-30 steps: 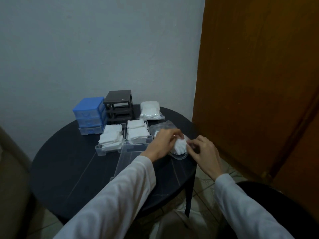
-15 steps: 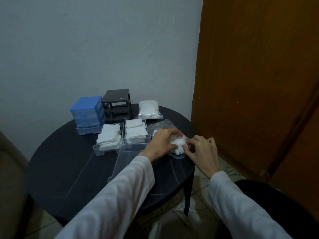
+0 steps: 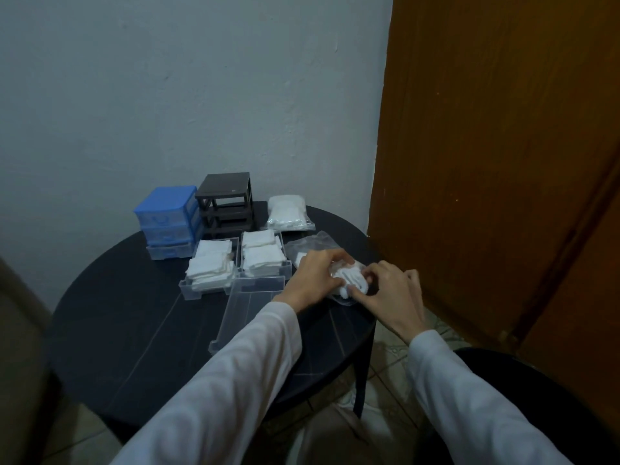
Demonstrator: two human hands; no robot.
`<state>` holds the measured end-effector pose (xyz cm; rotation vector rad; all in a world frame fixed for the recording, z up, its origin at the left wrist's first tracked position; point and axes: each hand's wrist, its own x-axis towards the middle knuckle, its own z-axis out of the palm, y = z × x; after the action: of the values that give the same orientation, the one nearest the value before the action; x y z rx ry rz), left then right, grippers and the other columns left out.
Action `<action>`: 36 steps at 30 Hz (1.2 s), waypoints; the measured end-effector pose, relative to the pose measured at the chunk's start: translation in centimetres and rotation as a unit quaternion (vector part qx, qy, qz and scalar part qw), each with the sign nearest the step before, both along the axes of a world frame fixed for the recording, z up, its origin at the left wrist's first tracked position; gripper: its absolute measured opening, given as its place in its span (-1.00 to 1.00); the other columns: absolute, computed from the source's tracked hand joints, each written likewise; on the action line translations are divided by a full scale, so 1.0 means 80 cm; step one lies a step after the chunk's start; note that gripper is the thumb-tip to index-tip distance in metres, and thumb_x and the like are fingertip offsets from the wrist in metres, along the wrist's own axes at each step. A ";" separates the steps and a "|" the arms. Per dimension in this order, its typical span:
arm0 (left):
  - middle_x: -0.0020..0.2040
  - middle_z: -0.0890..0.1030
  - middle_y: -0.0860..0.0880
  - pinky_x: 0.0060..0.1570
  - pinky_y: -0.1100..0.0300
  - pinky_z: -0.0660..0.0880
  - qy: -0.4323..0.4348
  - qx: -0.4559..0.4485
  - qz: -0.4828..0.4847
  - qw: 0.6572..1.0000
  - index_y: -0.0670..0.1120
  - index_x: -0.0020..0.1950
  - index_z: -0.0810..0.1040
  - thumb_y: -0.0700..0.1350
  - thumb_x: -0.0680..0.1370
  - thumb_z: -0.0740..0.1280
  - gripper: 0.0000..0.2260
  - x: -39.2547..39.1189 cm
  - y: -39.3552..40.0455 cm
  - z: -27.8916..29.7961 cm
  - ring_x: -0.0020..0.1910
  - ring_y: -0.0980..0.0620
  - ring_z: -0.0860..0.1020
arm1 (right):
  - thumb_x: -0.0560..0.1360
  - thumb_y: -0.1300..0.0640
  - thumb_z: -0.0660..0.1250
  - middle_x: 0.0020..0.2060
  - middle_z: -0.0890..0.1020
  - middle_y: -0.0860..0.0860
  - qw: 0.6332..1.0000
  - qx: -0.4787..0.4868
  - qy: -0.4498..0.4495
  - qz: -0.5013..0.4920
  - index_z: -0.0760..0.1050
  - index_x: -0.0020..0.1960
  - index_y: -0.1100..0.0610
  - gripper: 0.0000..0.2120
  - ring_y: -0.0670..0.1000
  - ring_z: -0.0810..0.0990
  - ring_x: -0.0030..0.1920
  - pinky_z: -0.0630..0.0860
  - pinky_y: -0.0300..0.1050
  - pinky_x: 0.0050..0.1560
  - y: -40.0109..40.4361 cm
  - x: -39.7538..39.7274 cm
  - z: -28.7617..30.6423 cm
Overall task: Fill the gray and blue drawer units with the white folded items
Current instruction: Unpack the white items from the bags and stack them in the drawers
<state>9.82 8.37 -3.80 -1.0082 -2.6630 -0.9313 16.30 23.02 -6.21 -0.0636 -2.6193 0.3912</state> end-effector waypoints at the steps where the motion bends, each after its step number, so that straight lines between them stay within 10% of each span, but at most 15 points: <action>1: 0.14 0.60 -0.06 0.05 0.38 0.34 -0.002 0.001 -0.001 1.000 -0.10 0.18 0.55 -0.23 0.43 0.43 -0.68 0.000 0.000 0.000 0.13 0.03 0.54 | 0.47 -0.16 0.28 -0.09 0.54 -0.08 1.000 0.004 0.008 -0.002 0.50 0.00 0.00 -0.74 -0.06 0.49 -0.06 0.21 -0.08 0.00 -0.002 0.000 0.000; 14: 0.11 0.61 -0.10 0.05 0.23 0.43 0.003 -0.019 -0.001 1.000 -0.09 0.15 0.53 -0.34 0.40 0.36 -0.65 0.003 0.007 0.003 0.09 -0.03 0.55 | 0.44 0.21 0.37 -0.17 0.60 0.04 0.987 -0.146 0.024 0.062 0.59 -0.05 0.16 -0.90 -0.05 0.53 -0.19 0.53 -0.15 -0.17 0.018 0.013 0.010; 22: 0.15 0.56 -0.12 -0.01 0.18 0.44 -0.023 -0.011 -0.022 0.999 -0.06 0.07 0.42 -0.39 0.39 0.31 -0.67 0.016 0.013 0.008 0.10 -0.08 0.52 | 0.44 0.24 0.35 -0.22 0.61 0.06 0.977 -0.204 0.042 0.053 0.60 -0.09 0.21 -0.92 0.00 0.54 -0.20 0.38 -0.40 -0.25 0.034 0.031 0.034; 36: 0.10 0.55 0.05 -0.01 0.50 0.37 -0.041 0.174 0.066 0.982 -0.09 0.10 0.50 -0.31 0.53 0.25 -0.79 0.049 -0.112 0.025 0.12 0.14 0.50 | 0.48 0.24 0.33 -0.14 0.57 0.01 0.941 -0.301 -0.011 0.153 0.55 0.00 0.15 -0.90 -0.14 0.50 -0.16 0.49 -0.31 -0.16 -0.022 0.030 0.064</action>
<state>13.75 -0.59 -1.84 -0.7187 -2.4679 -1.3720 18.73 21.27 -1.08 0.1400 -2.4325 1.2943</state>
